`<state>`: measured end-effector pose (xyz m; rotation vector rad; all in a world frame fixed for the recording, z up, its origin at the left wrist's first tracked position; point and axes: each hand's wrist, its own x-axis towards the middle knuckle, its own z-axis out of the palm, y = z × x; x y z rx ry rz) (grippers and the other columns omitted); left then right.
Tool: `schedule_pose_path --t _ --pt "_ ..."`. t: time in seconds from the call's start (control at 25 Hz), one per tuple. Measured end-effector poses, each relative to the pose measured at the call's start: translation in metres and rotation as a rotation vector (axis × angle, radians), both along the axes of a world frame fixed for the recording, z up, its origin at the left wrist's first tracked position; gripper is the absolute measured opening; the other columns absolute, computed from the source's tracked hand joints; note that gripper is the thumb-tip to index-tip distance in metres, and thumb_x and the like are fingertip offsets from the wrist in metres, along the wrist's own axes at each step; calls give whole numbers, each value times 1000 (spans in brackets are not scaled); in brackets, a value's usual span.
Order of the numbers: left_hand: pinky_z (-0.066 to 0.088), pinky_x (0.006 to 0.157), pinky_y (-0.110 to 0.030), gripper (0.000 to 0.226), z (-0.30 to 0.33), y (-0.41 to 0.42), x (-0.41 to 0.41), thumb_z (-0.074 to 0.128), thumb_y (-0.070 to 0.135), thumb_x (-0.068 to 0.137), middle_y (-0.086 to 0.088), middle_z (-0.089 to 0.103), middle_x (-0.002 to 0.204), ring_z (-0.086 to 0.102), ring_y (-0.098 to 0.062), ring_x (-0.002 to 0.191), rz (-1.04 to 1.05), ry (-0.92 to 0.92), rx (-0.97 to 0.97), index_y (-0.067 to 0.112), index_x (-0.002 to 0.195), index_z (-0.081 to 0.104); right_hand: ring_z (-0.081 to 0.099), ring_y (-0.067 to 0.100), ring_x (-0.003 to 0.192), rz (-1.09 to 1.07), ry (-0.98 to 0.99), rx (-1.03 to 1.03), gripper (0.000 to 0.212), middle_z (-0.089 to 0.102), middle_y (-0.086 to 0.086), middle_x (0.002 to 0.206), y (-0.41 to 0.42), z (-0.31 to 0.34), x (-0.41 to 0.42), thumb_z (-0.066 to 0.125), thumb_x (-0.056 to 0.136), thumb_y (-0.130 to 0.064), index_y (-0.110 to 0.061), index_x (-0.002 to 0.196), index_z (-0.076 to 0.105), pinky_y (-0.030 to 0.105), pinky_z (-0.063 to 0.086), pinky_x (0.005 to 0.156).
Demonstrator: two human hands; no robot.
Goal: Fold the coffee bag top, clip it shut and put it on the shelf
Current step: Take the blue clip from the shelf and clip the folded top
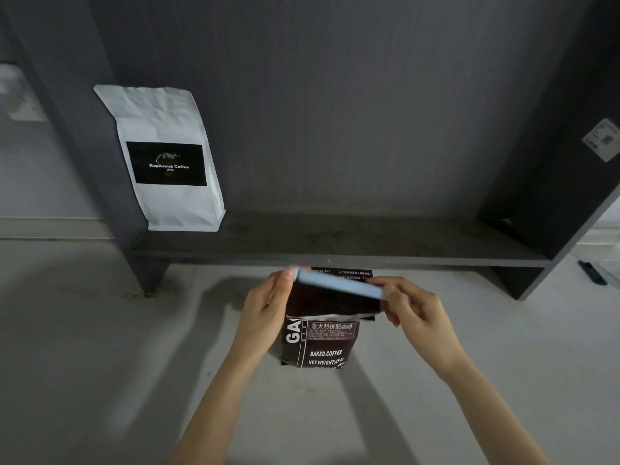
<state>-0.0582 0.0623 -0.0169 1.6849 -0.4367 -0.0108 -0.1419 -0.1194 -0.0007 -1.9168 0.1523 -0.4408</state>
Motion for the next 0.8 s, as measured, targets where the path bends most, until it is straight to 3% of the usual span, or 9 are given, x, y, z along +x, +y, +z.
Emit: schedule_pose_path --t 0.12,0.32,0.48,0.64,0.8 --pt "38 69 4 32 0 1 -2 35 23 93 19 64 88 58 20 80 33 10 -21 19 96 67 42 3 48 -5 -22 7 30 54 -14 45 0 -1 3 40 91 -13 -29 81 63 11 33 48" --pt "40 62 -1 31 1 -1 -2 39 30 91 9 64 73 56 15 64 91 51 1 19 75 64 44 4 51 48 8 -45 31 55 -15 49 2 -1 2 43 90 -16 -38 79 62 18 34 51" --pt "38 58 -2 30 4 -2 -1 43 26 91 4 63 70 53 15 58 111 75 -1 19 68 61 58 3 63 65 29 -54 26 67 -18 70 5 0 1 60 81 -16 -43 79 61 17 44 58" --pt "39 60 1 31 6 -1 0 40 29 92 14 66 74 57 16 65 90 85 4 28 72 65 60 3 74 75 -32 -111 37 68 -17 81 5 -3 1 63 78 -9 -46 83 60 12 45 62" --pt "39 59 3 33 3 0 0 38 31 92 24 70 65 59 17 69 53 152 -34 31 76 67 55 6 69 86 -55 -116 37 63 -6 78 5 -7 1 63 78 -8 -44 86 62 13 41 61"
